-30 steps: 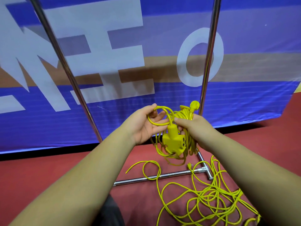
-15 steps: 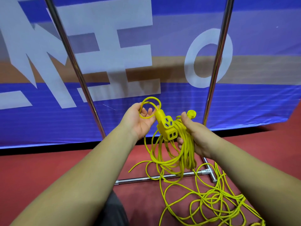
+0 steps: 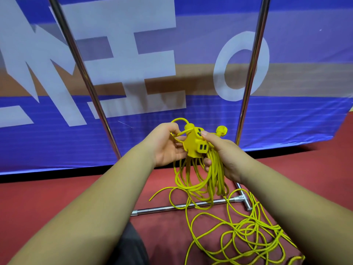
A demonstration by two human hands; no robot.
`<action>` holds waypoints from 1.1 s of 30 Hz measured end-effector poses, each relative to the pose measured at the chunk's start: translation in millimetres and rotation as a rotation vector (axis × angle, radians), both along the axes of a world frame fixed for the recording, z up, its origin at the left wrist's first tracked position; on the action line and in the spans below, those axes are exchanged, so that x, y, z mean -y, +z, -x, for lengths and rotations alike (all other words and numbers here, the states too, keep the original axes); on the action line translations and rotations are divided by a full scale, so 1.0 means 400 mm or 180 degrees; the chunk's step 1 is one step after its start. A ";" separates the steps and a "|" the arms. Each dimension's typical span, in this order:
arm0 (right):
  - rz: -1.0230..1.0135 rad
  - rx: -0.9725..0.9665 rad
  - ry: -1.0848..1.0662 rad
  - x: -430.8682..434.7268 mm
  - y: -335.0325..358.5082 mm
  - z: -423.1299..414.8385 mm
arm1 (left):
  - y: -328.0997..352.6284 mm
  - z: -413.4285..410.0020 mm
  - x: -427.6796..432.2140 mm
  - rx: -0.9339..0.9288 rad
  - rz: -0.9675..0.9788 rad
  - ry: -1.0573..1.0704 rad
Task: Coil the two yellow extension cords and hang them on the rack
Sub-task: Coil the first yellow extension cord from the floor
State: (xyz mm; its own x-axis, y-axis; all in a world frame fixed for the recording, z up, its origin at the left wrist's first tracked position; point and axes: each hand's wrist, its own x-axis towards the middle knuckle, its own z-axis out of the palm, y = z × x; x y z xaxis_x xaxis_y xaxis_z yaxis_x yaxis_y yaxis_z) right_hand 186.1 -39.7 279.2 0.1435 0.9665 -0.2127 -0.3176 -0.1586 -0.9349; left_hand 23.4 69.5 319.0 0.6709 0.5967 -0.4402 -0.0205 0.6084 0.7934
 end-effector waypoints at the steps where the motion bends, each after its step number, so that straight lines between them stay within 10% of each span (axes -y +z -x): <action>1: 0.0038 0.0006 -0.0050 -0.001 -0.002 0.000 | 0.000 0.005 -0.001 -0.0083 0.0023 -0.0093; 10: -0.0011 0.0219 -0.0301 -0.001 -0.019 -0.005 | 0.025 0.024 0.014 -0.2219 -0.0684 -0.1392; 15: 0.0041 0.0464 -0.0152 0.001 -0.026 -0.011 | 0.030 0.048 0.009 -0.3310 -0.2484 -0.1023; 23: 0.0206 0.0475 -0.0381 -0.004 -0.031 0.004 | 0.014 0.045 0.014 -0.2115 -0.3494 -0.0901; 33: 0.0145 0.0321 -0.0474 -0.009 -0.005 0.004 | -0.027 0.018 -0.017 -0.0737 -0.1907 -0.0003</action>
State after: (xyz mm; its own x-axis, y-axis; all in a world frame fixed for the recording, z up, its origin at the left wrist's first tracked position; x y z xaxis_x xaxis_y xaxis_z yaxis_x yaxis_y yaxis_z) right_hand 184.3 -36.2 277.4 0.3071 0.9227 -0.2330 -0.2457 -0.1597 -0.9561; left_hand 16.0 76.3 308.1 0.5990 0.7837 -0.1642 0.1924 0.0581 0.9796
